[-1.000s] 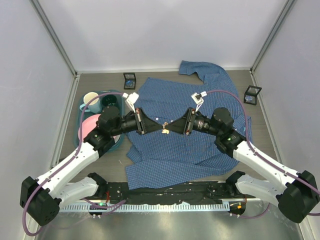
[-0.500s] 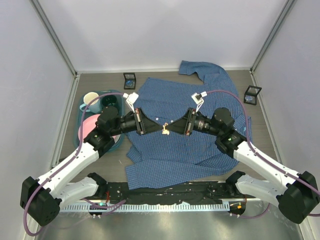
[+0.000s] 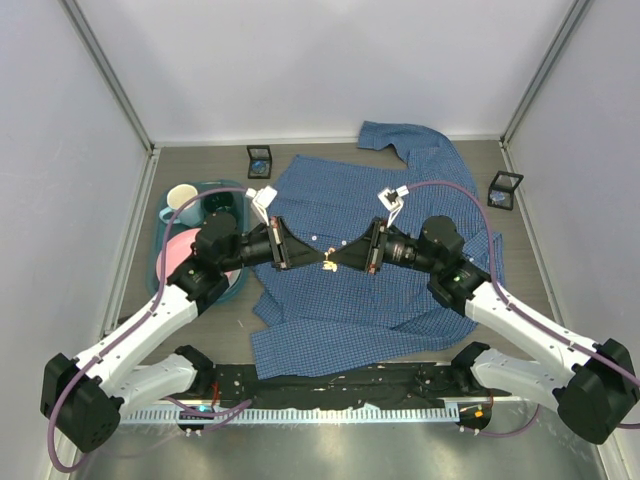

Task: Remove the brooch from the garment
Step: Close the brooch.

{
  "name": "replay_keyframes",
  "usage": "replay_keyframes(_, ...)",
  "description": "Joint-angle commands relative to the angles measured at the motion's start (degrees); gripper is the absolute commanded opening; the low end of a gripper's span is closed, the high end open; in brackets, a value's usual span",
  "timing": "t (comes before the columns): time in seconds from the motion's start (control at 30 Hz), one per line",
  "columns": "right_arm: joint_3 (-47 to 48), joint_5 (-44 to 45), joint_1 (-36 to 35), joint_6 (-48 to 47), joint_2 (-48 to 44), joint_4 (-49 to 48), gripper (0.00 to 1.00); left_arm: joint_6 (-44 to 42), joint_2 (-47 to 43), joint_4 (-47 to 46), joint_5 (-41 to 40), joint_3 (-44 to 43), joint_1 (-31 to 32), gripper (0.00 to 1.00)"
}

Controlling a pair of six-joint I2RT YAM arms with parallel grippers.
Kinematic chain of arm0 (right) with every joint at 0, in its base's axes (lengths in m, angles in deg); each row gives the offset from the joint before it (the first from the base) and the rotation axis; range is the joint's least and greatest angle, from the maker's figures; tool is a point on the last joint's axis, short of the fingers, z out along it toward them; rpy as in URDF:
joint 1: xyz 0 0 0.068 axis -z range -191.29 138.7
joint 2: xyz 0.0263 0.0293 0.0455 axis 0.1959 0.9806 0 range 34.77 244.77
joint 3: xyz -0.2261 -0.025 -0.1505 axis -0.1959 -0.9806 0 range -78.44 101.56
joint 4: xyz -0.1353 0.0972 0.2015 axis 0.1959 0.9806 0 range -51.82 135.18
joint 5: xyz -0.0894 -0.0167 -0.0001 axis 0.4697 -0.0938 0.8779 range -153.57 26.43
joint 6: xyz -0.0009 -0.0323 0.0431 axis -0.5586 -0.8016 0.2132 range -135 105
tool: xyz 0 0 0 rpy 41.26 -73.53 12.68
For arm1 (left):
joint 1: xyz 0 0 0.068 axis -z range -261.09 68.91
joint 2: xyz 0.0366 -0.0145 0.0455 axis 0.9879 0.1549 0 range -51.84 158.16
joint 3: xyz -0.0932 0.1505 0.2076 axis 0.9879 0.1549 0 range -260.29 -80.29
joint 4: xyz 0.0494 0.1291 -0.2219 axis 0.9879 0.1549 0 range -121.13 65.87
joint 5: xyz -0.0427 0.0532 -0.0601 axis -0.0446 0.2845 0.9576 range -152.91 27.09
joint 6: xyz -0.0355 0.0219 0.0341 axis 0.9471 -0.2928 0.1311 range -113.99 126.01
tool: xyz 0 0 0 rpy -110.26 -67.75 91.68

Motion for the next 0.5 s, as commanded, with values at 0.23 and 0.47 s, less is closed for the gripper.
replay_keyframes(0.23, 0.8, 6.6, -4.3, -2.5, -0.4, -2.5, 0.12, 9.3, -2.4, -5.3, -4.8, 2.3, -0.1, 0.00)
replay_keyframes(0.47, -0.2, 13.8, -8.4, -3.2, -0.2, -3.7, 0.13, 13.0, -2.7, -9.3, -4.8, 4.1, -0.1, 0.00)
